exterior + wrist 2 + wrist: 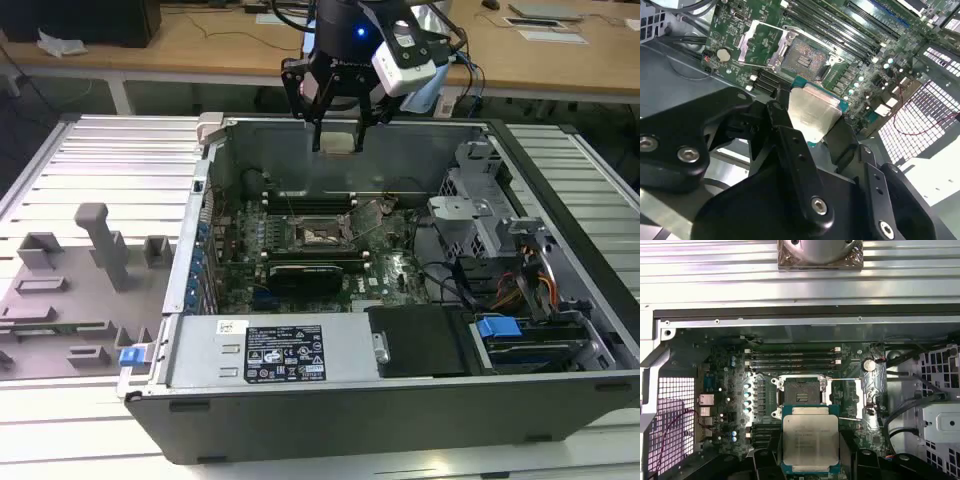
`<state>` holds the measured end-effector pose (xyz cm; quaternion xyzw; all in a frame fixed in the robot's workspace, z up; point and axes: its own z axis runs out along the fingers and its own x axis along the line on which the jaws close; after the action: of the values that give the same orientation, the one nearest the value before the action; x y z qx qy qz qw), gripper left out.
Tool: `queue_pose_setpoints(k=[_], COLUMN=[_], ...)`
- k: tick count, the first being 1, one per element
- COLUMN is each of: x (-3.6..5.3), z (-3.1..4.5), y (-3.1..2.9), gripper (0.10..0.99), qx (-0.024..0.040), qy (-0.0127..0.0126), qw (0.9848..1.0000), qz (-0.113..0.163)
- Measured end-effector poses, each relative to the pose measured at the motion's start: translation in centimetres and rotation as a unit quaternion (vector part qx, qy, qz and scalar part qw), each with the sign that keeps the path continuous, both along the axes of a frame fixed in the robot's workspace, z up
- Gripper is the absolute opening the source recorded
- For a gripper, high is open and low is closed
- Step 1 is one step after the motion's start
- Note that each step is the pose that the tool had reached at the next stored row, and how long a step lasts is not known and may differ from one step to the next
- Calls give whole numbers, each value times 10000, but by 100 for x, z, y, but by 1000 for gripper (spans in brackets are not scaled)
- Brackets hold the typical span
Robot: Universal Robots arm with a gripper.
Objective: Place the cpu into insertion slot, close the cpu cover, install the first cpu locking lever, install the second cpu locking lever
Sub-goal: 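Place the cpu into insertion slot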
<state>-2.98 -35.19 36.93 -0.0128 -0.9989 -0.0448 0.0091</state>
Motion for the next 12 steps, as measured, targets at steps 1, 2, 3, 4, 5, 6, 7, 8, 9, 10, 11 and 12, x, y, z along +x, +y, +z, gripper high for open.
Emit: queue_pose_setpoints(k=[1,2,3,4,5,6,7,8,9,10,11,12], x=[0,0,0,0,0,0,0,0,0,0,0,0], z=[0,0,-2,-8,-17,-38,-60,-74,-82,-90,-106,-133], y=[0,0,0,0,0,0,0,0,0,0,0,0], gripper=[541,541,541,541,541,541,541,541,541,541,541,541], qx=[0,0,0,-1,0,0,0,-1,-1,-2,-3,-4], qy=[0,0,0,0,0,0,0,0,0,0,0,0], qw=[10000,10000,10000,10000,10000,10000,10000,10000,10000,10000,10000,10000], qz=[0,0,0,0,0,0,0,0,0,0,0,0])
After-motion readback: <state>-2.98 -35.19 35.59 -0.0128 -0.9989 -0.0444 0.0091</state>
